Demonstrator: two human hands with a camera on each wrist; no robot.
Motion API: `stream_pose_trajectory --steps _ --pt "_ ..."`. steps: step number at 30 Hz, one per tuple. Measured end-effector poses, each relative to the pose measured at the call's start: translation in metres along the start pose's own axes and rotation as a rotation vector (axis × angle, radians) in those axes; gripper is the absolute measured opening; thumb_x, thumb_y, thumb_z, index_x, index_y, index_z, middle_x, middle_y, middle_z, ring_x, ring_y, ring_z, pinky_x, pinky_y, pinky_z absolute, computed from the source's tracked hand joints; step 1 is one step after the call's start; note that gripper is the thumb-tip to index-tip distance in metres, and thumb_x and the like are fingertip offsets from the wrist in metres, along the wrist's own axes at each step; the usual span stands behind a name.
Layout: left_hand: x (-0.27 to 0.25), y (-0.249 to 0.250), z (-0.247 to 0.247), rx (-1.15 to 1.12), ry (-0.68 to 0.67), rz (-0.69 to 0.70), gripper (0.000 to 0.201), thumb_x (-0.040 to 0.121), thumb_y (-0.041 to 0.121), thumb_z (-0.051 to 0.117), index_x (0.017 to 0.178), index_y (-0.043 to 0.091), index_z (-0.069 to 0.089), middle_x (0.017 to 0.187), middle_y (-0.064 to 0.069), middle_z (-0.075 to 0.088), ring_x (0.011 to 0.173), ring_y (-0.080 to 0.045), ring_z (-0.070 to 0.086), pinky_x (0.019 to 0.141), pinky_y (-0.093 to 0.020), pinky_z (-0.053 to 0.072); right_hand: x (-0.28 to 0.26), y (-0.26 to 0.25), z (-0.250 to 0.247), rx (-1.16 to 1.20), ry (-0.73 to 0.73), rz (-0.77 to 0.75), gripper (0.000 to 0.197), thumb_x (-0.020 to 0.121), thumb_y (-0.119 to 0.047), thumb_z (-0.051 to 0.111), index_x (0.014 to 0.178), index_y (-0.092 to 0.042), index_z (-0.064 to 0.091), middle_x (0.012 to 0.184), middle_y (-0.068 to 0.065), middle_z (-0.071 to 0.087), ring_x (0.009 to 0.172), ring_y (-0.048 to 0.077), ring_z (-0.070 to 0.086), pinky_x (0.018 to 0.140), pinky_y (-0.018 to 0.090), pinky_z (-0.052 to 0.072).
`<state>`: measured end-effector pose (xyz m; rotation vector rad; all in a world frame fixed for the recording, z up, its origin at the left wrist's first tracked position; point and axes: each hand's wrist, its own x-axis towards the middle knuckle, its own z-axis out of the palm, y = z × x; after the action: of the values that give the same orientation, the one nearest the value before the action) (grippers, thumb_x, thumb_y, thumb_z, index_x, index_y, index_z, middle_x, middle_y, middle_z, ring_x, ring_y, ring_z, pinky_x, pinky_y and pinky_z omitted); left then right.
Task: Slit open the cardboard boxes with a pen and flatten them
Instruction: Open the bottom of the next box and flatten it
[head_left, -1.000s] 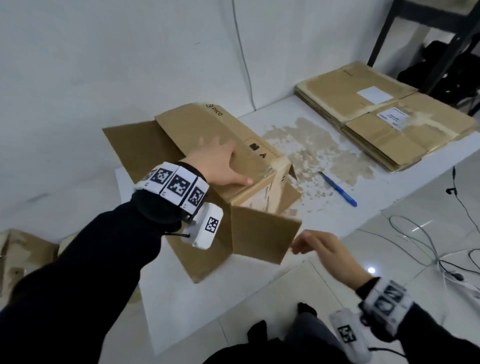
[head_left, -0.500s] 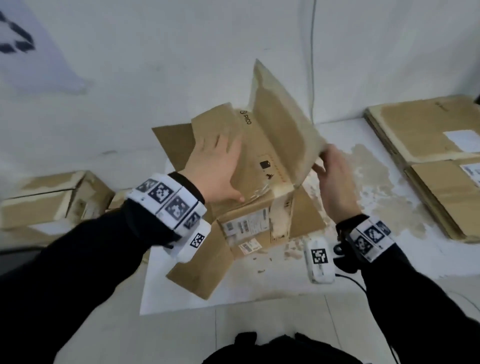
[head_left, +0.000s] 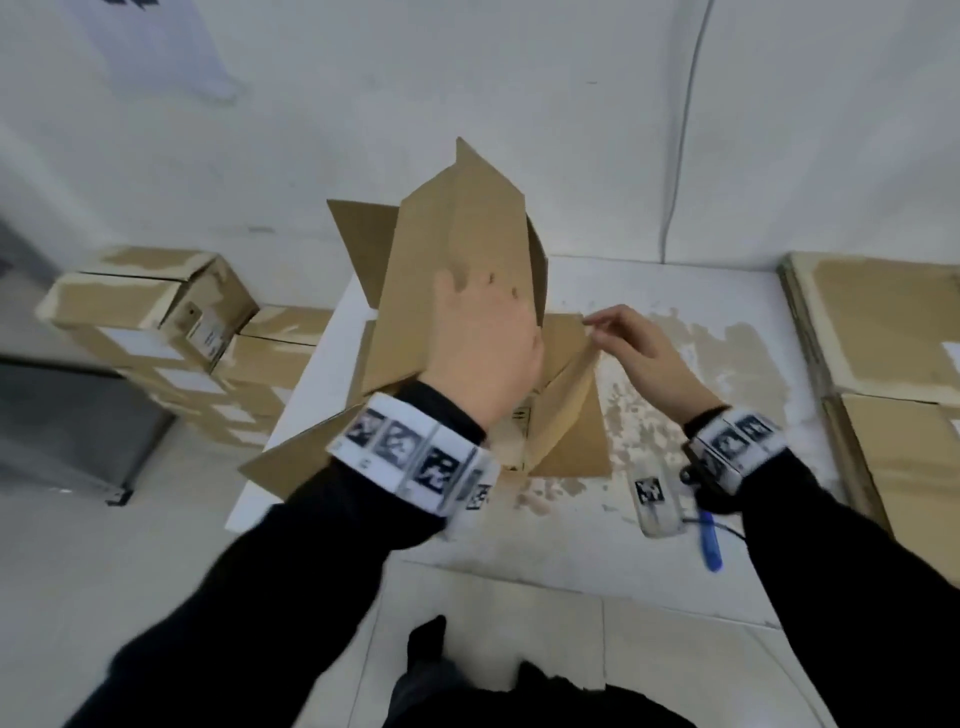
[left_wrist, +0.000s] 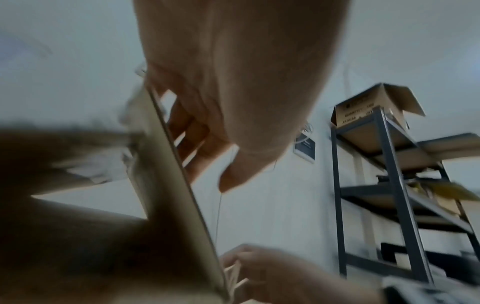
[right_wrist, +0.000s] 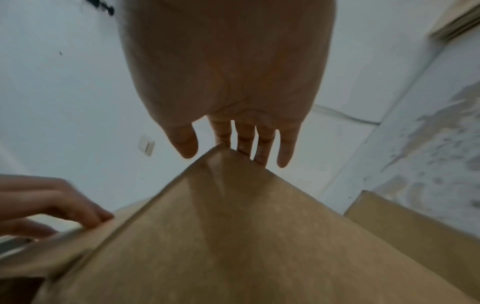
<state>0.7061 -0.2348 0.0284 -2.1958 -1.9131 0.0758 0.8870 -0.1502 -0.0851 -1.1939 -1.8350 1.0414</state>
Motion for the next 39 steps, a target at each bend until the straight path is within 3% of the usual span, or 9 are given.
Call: stream_pose_trajectory --steps 4,8,13,16,21,26,31,35,39 --pt "0.010 0.035 0.030 0.131 -0.052 -0.127 0.063 0.092 0.056 0.030 0.126 0.007 0.049 0.134 -0.018 0.044 0.130 -0.038 0.029 0.107 -0.067 0.011 -0.087 0.007 -0.012 -0.071 0.013 -0.099 0.020 0.084 -0.022 0.048 0.099 -0.029 0.059 0.097 -0.011 0.062 0.089 0.009 0.059 0.076 0.029 0.049" --pt "0.009 0.033 0.051 0.185 -0.004 -0.082 0.087 0.084 0.067 0.024 0.147 0.008 0.028 0.155 -0.021 0.019 0.144 -0.043 0.006 0.111 -0.065 -0.005 -0.136 -0.003 -0.005 0.083 -0.239 -0.023 0.037 0.089 -0.038 0.049 0.123 -0.024 0.056 0.110 -0.008 0.061 0.099 0.015 0.058 0.077 0.030 0.053" --pt "-0.021 0.014 0.053 0.088 0.053 -0.019 0.079 0.079 0.058 0.035 0.140 0.008 0.041 0.151 -0.019 0.030 0.143 -0.039 0.017 0.110 -0.064 -0.004 -0.061 0.005 -0.042 -0.047 -0.218 0.061 0.030 0.098 -0.037 0.042 0.125 -0.029 0.055 0.128 -0.008 0.050 0.112 0.010 0.056 0.089 0.037 0.054" --pt "-0.043 0.008 0.057 0.040 0.068 0.027 0.074 0.074 0.052 0.041 0.132 0.007 0.053 0.145 -0.019 0.042 0.140 -0.038 0.028 0.111 -0.064 0.005 0.001 0.005 -0.030 -0.183 -0.345 0.042 0.038 0.094 -0.045 0.044 0.132 -0.045 0.043 0.154 -0.006 0.013 0.142 0.015 0.022 0.108 0.034 0.032" --pt "-0.054 -0.011 0.065 -0.044 0.172 0.096 0.055 0.070 0.044 0.053 0.114 0.013 0.066 0.134 -0.010 0.055 0.133 -0.031 0.042 0.111 -0.060 0.015 0.060 0.001 0.045 -0.334 -0.413 0.025 0.064 0.095 -0.034 0.052 0.150 -0.025 0.020 0.157 0.004 -0.021 0.146 0.020 -0.007 0.118 0.039 0.011" --pt "-0.055 -0.015 0.074 -0.066 0.265 0.121 0.043 0.069 0.040 0.055 0.102 0.017 0.070 0.130 -0.006 0.059 0.131 -0.027 0.046 0.111 -0.058 0.019 0.057 0.019 0.055 -0.361 -0.142 0.037 0.056 0.099 -0.019 0.044 0.149 -0.005 0.022 0.159 0.011 0.004 0.144 0.022 0.015 0.113 0.027 0.017" --pt "-0.057 -0.021 0.082 -0.099 0.349 0.142 0.039 0.071 0.038 0.054 0.101 0.019 0.070 0.129 -0.003 0.060 0.131 -0.024 0.046 0.112 -0.055 0.020 0.068 0.057 -0.013 -0.304 0.099 0.164 0.049 0.092 -0.007 0.037 0.137 -0.023 0.049 0.141 0.008 0.045 0.101 0.016 0.052 0.088 0.024 0.046" --pt "-0.047 -0.022 0.084 -0.092 0.370 0.155 0.039 0.072 0.042 0.054 0.099 0.019 0.070 0.127 -0.003 0.061 0.130 -0.024 0.047 0.111 -0.055 0.020 0.079 0.069 -0.033 -0.296 -0.014 0.310 0.040 0.095 -0.026 0.046 0.135 -0.026 0.049 0.152 0.010 0.026 0.135 0.025 0.037 0.110 0.046 0.033" --pt "-0.018 -0.019 0.086 -0.074 0.343 0.176 0.046 0.081 0.050 0.049 0.109 0.018 0.067 0.129 -0.003 0.060 0.130 -0.025 0.046 0.111 -0.054 0.017 0.000 0.025 -0.004 0.092 0.010 0.234 0.055 0.089 -0.064 0.037 0.126 -0.027 0.055 0.136 -0.002 0.048 0.124 0.017 0.047 0.104 0.039 0.041"
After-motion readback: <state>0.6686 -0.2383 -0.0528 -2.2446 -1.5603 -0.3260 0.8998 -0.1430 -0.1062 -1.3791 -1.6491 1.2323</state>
